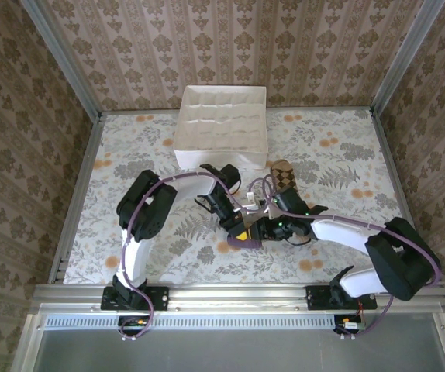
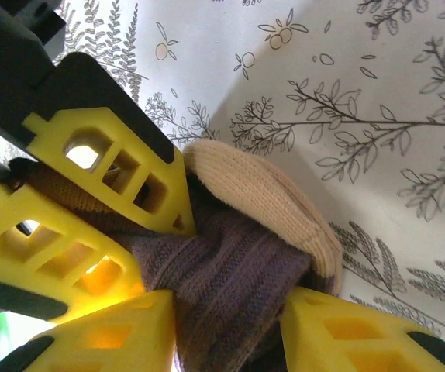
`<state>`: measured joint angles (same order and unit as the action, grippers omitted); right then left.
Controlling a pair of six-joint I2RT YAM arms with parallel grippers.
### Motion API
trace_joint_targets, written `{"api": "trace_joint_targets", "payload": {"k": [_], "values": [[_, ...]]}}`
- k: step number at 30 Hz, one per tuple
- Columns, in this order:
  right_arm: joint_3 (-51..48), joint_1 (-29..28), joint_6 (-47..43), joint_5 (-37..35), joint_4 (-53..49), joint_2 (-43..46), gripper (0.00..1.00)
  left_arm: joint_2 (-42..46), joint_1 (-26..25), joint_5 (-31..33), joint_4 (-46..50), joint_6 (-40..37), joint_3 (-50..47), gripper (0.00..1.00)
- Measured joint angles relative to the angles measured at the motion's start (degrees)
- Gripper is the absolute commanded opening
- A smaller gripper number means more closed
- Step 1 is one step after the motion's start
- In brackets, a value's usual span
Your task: Roll the socks
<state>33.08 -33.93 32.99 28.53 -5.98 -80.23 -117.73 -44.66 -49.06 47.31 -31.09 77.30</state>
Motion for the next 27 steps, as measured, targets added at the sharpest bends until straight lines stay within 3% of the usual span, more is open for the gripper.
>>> {"api": "trace_joint_targets", "payload": {"k": [4,7,17,22,27], "values": [[2.47,-0.22,0.5,-1.27,-0.33,-3.34,0.14,0.39,0.72,0.11,-2.69,1.44,-1.75,0.26],[4.81,-0.35,1.66,-1.7,-1.38,-6.27,0.07,4.11,0.83,1.36,-9.7,2.67,-6.95,0.35],[8.57,-0.17,2.67,-1.42,-3.48,-9.9,0.0,18.75,0.44,10.97,-32.92,3.65,-23.98,0.48],[8.57,-0.17,2.86,-1.62,-3.63,-9.9,0.0,26.84,0.13,15.34,-45.05,1.95,-33.79,0.6],[8.61,-0.17,2.86,-1.79,-3.74,-9.9,0.0,34.99,-1.18,19.93,-53.37,-1.6,-42.23,0.62]]}}
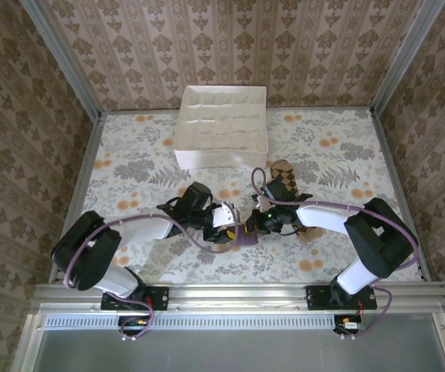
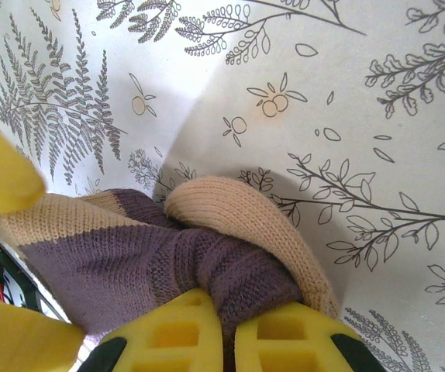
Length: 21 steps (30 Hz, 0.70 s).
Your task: Roll the socks
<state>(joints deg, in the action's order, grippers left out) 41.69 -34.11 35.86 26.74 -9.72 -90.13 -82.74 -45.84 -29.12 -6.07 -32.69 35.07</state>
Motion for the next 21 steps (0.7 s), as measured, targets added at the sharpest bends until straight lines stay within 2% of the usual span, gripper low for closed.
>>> {"api": "trace_joint_targets", "payload": {"k": [4,7,11,16,18,21], "values": [[0.17,0.0,0.02,-0.13,-0.42,-0.07,0.0,5.46,-2.86,4.57,-4.74,-3.21,-5.14,0.68],[0.39,0.0,0.02,-0.22,-0.76,-0.24,0.0,7.41,-6.91,8.46,-7.74,-5.81,-8.33,0.68],[0.85,0.09,0.02,-0.2,-1.25,-0.61,0.0,6.19,-10.56,12.35,-9.2,-8.22,-9.22,0.67],[1.57,0.11,0.02,-0.17,-2.1,-1.11,0.0,0.96,-11.61,15.74,-11.8,-9.84,-8.9,0.66],[1.62,0.11,0.0,-0.17,-2.1,-1.11,0.0,-1.66,-11.61,16.96,-12.96,-10.45,-8.13,0.63],[1.55,0.11,-0.02,-0.2,-2.1,-0.92,0.01,-4.39,-11.61,18.4,-13.9,-11.04,-6.34,0.46]]}}
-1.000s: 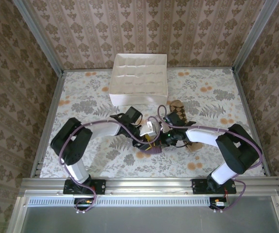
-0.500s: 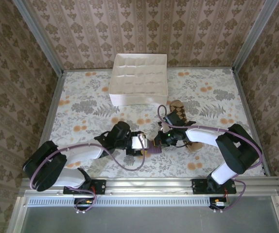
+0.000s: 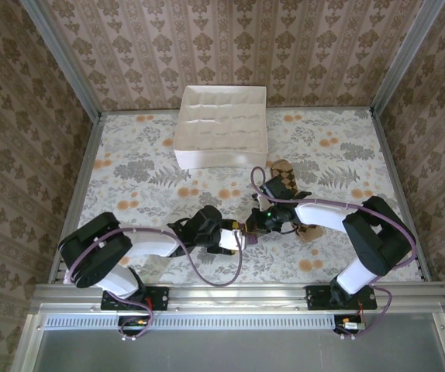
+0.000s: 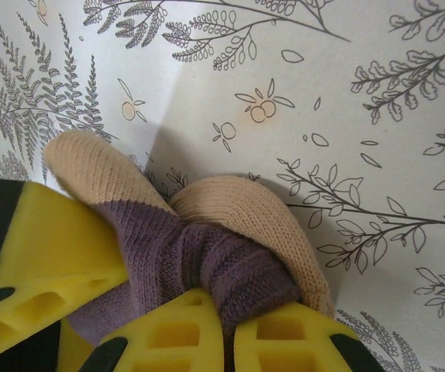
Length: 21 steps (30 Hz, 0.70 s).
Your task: Roll the socks
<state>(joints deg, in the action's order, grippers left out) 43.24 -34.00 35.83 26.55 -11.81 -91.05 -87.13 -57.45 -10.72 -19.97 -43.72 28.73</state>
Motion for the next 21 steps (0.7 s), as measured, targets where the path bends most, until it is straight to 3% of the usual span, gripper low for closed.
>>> {"api": "trace_joint_targets", "payload": {"k": [5,6,8,12,21], "values": [[-0.87,0.24,-1.62,-1.44,-0.68,2.19,0.18,-0.87,0.09,0.28,0.28,-0.48,1.36,0.04],[-0.98,0.31,-2.51,-2.12,-1.16,2.8,0.22,-0.87,0.09,0.26,0.46,-0.66,1.64,0.0],[-1.07,0.37,-4.37,-3.96,-2.97,4.87,0.31,-0.87,0.07,0.28,1.18,-0.7,2.27,0.0],[-1.05,0.42,-9.49,-7.74,-8.2,10.8,0.41,-0.85,0.11,0.07,3.28,-0.5,3.34,0.0],[-2.05,-0.2,-24.0,-15.08,-12.98,34.75,0.45,-1.05,2.23,-4.33,9.49,-0.46,6.36,0.0]]}}
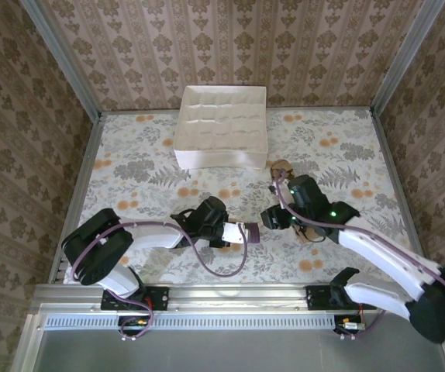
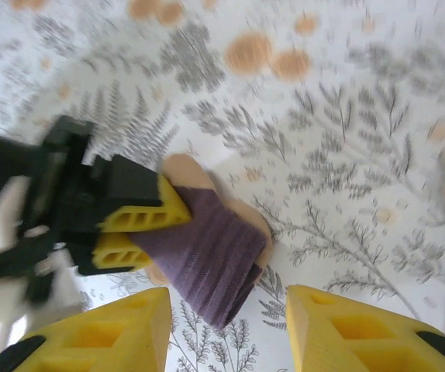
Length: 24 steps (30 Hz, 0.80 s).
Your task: Roll the socks
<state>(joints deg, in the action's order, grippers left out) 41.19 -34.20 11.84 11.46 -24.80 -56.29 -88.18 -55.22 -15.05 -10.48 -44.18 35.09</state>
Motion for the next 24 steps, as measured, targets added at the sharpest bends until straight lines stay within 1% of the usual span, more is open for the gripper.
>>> {"api": "trace_joint_targets", "payload": {"k": [3,5,9,12,18,24], "values": [[-2.27,-1.2,-4.44,-2.16,0.13,9.22,0.46,-0.24,0.9,-1.84,1.81,0.0,0.87,0.0],[-3.72,-1.92,-7.04,-3.43,0.28,14.34,0.48,-0.52,1.7,-3.41,3.15,0.02,1.57,0.0],[-6.27,-4.59,-12.0,-7.5,0.74,20.26,0.5,-1.92,3.37,-7.06,6.38,0.44,3.89,0.0],[-6.38,-8.52,-15.96,-12.37,0.26,19.23,0.5,-3.89,4.79,-10.43,9.94,0.74,6.82,0.0],[-4.52,-19.08,-25.27,-24.09,-5.11,12.33,0.51,-7.87,6.12,-15.69,14.84,1.29,11.72,0.0],[-4.98,-22.8,-28.3,-31.45,-6.25,14.03,0.51,-10.34,6.84,-18.93,18.43,2.21,14.86,0.0]]}}
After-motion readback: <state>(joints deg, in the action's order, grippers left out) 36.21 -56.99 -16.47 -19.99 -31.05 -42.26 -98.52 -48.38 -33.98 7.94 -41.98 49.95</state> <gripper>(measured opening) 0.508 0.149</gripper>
